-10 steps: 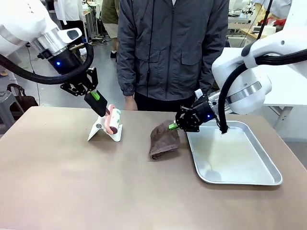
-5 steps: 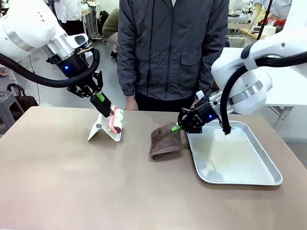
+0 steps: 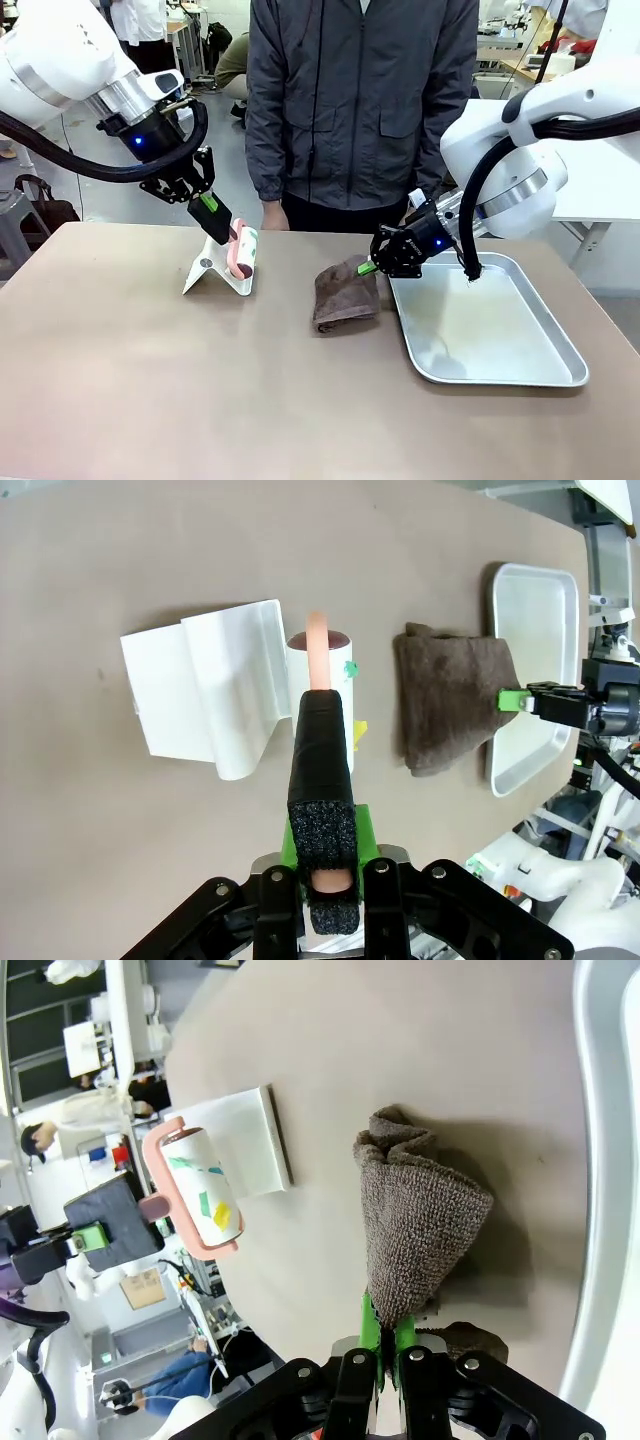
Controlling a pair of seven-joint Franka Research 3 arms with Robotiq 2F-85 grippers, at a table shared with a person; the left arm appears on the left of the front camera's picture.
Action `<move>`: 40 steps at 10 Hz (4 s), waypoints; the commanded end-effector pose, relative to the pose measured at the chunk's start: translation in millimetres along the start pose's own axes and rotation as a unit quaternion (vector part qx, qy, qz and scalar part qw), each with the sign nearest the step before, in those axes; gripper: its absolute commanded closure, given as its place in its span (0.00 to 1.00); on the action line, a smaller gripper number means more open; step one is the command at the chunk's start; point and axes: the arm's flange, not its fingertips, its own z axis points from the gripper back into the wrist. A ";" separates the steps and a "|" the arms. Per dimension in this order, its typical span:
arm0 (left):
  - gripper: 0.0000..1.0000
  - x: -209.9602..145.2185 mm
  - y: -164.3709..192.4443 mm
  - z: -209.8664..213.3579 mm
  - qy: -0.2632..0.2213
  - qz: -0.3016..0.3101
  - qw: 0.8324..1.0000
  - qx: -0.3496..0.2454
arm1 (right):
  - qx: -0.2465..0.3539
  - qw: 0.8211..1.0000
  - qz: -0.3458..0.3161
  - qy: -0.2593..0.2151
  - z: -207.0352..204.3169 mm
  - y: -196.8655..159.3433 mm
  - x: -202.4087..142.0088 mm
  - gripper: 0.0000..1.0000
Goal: Clean the surface of the table.
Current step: Return the Lint Roller and towel to their original positions.
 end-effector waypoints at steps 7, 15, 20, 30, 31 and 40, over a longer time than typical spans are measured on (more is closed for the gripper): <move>0.78 12.8 14.0 -5.1 0.020 0.075 0.997 -0.013 | 0.000 1.000 -0.023 -0.004 -8.6 -6.5 0.5 0.95; 0.78 42.3 16.7 -23.7 0.057 0.026 0.998 0.016 | 0.008 0.999 -0.042 0.006 -8.8 -17.5 3.3 0.95; 0.78 42.8 20.4 -36.6 0.058 0.036 0.997 0.018 | 0.006 0.999 -0.036 0.008 -10.3 -16.7 2.2 0.95; 0.00 47.3 24.8 -44.0 0.059 0.066 0.995 0.035 | 0.009 0.999 -0.029 0.024 -12.1 -16.8 0.9 0.00; 0.00 47.5 26.3 -40.3 0.052 0.069 0.996 0.033 | 0.010 0.999 -0.029 0.027 -12.1 -17.0 0.9 0.00; 0.00 -2.7 45.1 23.3 0.008 0.063 0.997 -0.032 | 0.021 0.999 -0.003 0.048 32.0 -23.1 -21.6 0.00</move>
